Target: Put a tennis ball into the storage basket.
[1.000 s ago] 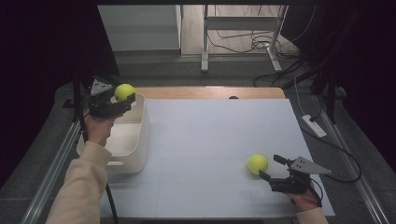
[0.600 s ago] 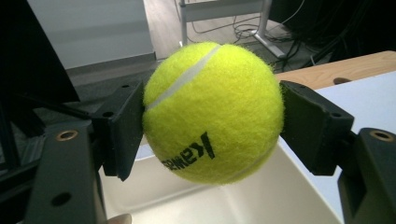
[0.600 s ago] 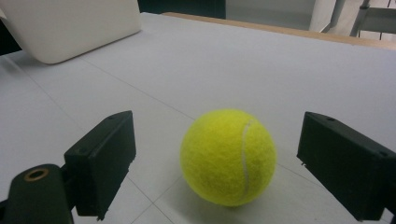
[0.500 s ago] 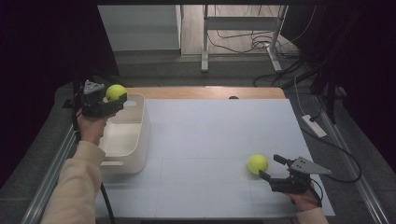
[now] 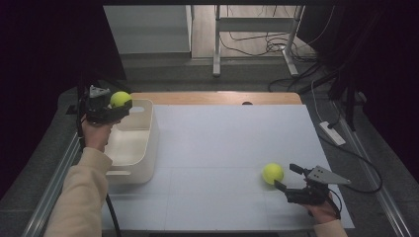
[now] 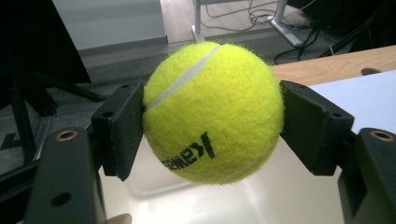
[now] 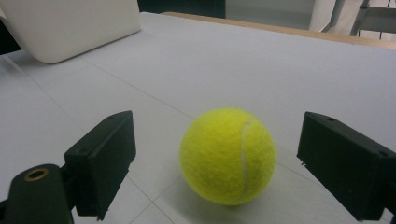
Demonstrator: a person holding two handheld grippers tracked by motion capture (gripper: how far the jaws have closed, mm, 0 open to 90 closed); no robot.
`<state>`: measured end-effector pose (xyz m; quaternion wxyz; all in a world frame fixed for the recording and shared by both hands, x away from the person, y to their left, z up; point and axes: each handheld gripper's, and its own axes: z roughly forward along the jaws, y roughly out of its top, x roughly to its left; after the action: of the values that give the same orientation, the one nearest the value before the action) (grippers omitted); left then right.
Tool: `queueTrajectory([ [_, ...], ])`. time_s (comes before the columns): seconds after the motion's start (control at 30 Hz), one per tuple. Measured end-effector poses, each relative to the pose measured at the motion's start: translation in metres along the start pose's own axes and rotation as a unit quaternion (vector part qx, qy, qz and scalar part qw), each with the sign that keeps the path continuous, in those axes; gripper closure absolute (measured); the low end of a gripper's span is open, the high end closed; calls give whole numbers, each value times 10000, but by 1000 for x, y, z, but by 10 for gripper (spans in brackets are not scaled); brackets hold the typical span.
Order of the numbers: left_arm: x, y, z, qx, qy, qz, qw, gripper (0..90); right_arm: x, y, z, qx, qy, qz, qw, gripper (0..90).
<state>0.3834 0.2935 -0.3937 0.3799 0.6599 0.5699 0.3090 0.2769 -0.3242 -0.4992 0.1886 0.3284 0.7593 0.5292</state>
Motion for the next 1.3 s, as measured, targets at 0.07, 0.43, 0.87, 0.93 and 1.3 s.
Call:
queueTrajectory([
  [0.07, 1, -1, 1, 52, 35, -20, 10000, 273, 0, 0, 0, 2, 0, 1, 10000, 117],
  [0.43, 7, -5, 11, 466, 106, -48, 9988, 272, 0, 0, 0, 8, 0, -11, 10000, 116],
  [0.87, 12, -11, 21, 1011, 118, -112, 9947, 270, 0, 0, 0, 17, -1, -8, 10000, 117],
  [0.93, 13, -11, 22, 1044, 119, -111, 9944, 269, 0, 0, 1, 18, -4, -5, 10000, 117],
  [1.3, 11, -9, 17, 897, 240, -147, 9956, 193, 0, 0, 0, 20, 3, -15, 10000, 117],
])
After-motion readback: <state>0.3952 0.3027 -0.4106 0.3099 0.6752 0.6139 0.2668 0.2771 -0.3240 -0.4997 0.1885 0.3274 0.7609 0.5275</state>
